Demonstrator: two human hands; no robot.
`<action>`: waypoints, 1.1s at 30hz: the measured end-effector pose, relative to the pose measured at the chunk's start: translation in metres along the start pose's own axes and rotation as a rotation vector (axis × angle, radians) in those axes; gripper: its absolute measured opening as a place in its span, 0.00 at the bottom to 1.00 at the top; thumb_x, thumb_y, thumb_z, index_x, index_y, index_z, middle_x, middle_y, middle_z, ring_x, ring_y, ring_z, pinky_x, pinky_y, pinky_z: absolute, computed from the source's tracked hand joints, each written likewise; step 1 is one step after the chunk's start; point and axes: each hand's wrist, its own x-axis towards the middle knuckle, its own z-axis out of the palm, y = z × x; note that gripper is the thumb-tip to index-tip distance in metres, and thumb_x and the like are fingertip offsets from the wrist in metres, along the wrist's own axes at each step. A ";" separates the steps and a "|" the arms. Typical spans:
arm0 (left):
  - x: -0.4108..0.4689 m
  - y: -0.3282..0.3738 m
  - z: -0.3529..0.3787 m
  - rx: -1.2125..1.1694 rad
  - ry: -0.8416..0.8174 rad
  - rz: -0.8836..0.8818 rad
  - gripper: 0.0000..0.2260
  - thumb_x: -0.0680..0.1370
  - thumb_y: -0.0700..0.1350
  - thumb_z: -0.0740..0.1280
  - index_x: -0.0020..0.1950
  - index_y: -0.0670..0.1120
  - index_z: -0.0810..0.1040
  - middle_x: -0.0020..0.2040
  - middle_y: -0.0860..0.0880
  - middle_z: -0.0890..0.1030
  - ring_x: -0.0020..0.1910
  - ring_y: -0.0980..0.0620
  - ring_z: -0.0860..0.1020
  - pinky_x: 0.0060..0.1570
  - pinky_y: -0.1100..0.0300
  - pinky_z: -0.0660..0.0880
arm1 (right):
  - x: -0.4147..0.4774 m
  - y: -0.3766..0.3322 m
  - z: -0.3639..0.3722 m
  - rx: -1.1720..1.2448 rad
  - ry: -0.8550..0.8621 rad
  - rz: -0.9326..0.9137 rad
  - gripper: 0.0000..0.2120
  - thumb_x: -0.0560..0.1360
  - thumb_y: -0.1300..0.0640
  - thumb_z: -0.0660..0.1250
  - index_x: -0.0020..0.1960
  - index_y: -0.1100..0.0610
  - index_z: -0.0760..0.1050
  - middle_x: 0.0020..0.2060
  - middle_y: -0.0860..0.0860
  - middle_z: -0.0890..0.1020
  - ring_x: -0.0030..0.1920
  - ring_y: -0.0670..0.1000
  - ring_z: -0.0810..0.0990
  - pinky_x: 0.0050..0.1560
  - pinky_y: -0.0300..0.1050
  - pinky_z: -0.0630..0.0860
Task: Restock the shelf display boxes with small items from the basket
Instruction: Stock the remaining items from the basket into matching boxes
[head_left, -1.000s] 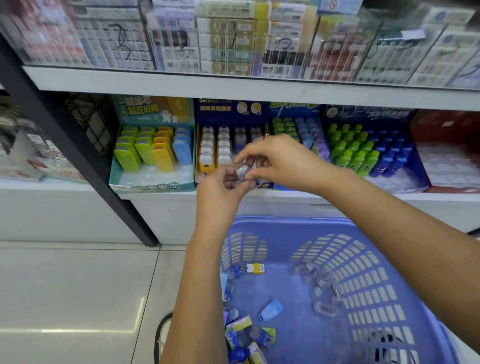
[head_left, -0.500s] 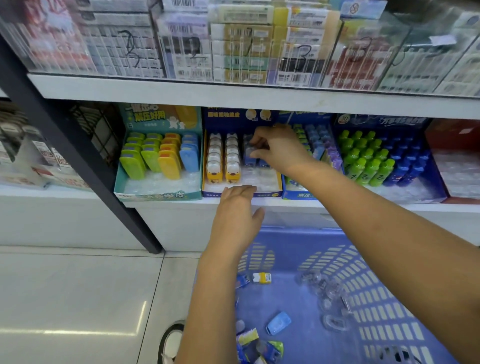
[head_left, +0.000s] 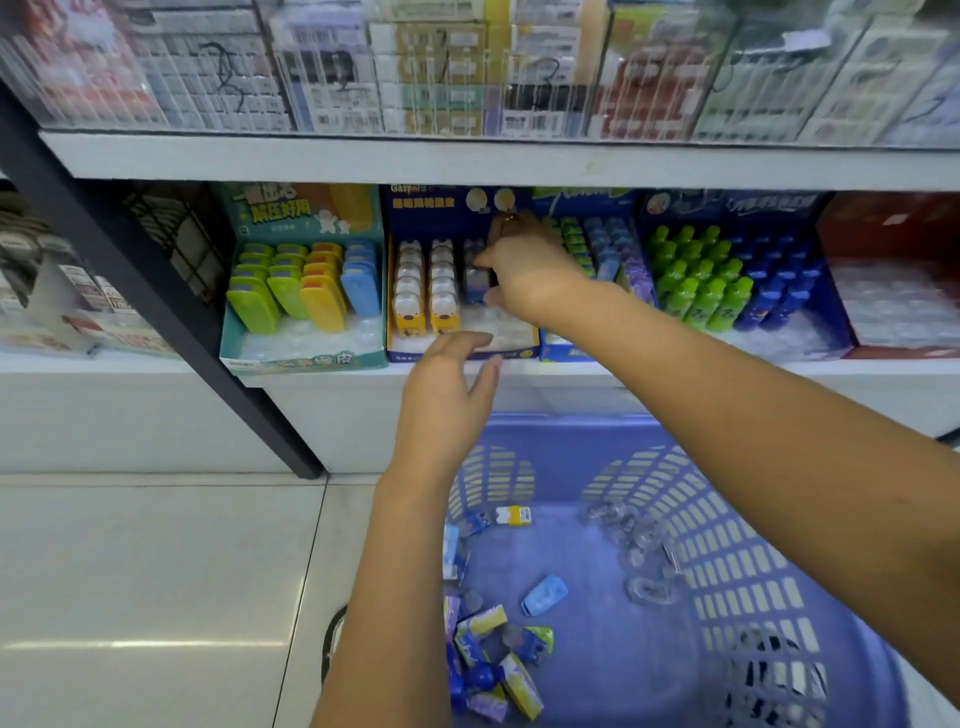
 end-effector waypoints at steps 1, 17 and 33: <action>-0.003 0.003 -0.001 -0.034 0.015 -0.020 0.08 0.78 0.45 0.64 0.54 0.45 0.80 0.50 0.50 0.81 0.47 0.57 0.78 0.47 0.70 0.72 | -0.017 0.003 0.004 0.049 0.053 -0.032 0.15 0.75 0.59 0.65 0.61 0.58 0.75 0.60 0.58 0.71 0.62 0.59 0.69 0.59 0.49 0.70; -0.098 -0.092 0.108 0.633 -1.063 -0.541 0.19 0.80 0.37 0.59 0.72 0.36 0.64 0.70 0.38 0.68 0.67 0.42 0.69 0.63 0.56 0.64 | -0.226 -0.006 0.229 0.400 -0.955 -0.128 0.21 0.66 0.54 0.75 0.55 0.60 0.75 0.53 0.58 0.79 0.54 0.57 0.77 0.43 0.42 0.66; -0.131 -0.123 0.132 0.763 -0.957 -0.611 0.12 0.80 0.38 0.60 0.63 0.40 0.74 0.63 0.41 0.75 0.63 0.42 0.74 0.59 0.50 0.72 | -0.202 0.048 0.236 0.958 -0.945 0.268 0.14 0.71 0.65 0.72 0.54 0.59 0.73 0.36 0.54 0.76 0.31 0.47 0.74 0.32 0.37 0.72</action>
